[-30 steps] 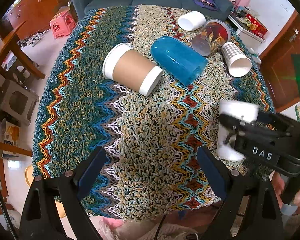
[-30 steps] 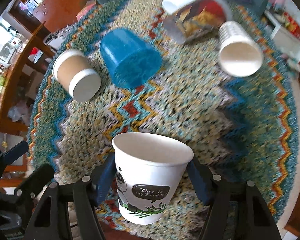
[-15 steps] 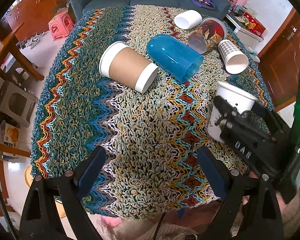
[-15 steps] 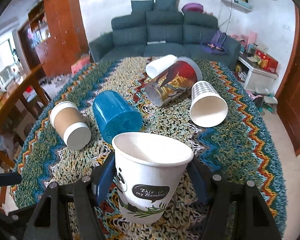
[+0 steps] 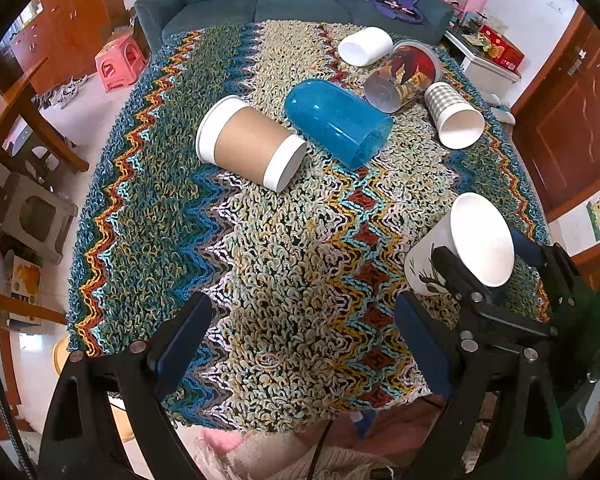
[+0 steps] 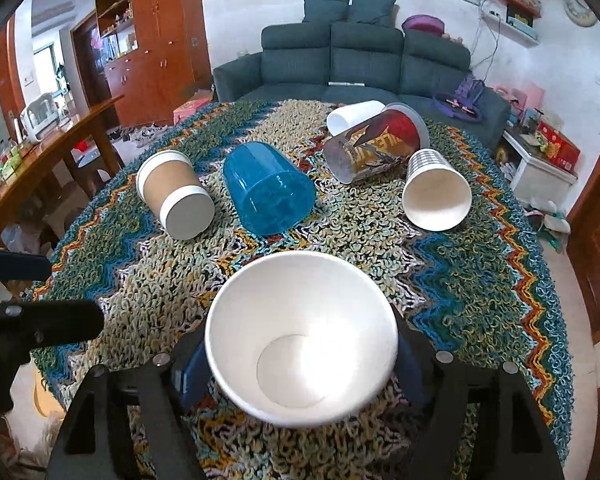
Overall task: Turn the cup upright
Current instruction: 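Set the panda cup down upright on the rug and open the right gripper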
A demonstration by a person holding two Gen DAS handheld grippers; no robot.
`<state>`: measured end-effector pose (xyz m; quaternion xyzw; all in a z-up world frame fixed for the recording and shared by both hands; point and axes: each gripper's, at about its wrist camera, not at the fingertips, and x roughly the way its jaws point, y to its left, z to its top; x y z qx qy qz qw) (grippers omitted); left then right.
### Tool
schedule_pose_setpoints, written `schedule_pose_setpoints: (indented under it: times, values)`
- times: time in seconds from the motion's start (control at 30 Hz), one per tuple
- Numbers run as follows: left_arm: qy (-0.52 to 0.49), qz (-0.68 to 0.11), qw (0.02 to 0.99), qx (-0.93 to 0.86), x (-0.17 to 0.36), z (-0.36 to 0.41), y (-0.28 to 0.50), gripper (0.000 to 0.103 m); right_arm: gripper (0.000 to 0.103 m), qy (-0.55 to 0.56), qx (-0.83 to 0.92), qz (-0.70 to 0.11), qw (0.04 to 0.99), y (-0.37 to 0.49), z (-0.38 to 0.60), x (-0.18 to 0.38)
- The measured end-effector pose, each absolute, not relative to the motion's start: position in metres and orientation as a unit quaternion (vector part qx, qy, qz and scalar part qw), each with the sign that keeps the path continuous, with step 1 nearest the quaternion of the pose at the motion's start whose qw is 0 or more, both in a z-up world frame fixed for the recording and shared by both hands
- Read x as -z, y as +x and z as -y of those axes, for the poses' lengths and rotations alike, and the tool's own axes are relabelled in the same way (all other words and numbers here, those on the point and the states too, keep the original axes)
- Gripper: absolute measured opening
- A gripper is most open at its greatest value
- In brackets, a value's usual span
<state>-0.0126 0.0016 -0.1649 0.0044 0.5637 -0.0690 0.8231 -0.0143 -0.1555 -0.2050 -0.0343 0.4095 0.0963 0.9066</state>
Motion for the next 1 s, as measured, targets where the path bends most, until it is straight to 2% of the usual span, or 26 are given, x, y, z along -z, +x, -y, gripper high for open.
schedule_pose_setpoints:
  times: [0.4,0.63,1.0]
  values:
    - [0.007,-0.542,0.837,0.074,0.136,-0.001,-0.021,0.094,0.079,-0.005,-0.122,-0.365,0.923,-0.036,0.171,0.167]
    - [0.008,-0.51,0.856,0.083,0.093,0.001,-0.026,0.094,0.079,-0.033,-0.092,-0.338,0.936,-0.044,0.168,0.113]
    - [0.012,-0.504,0.859,0.085,0.031,0.013,-0.036,0.094,0.079,-0.043,-0.007,-0.429,0.902,-0.048,0.176,0.044]
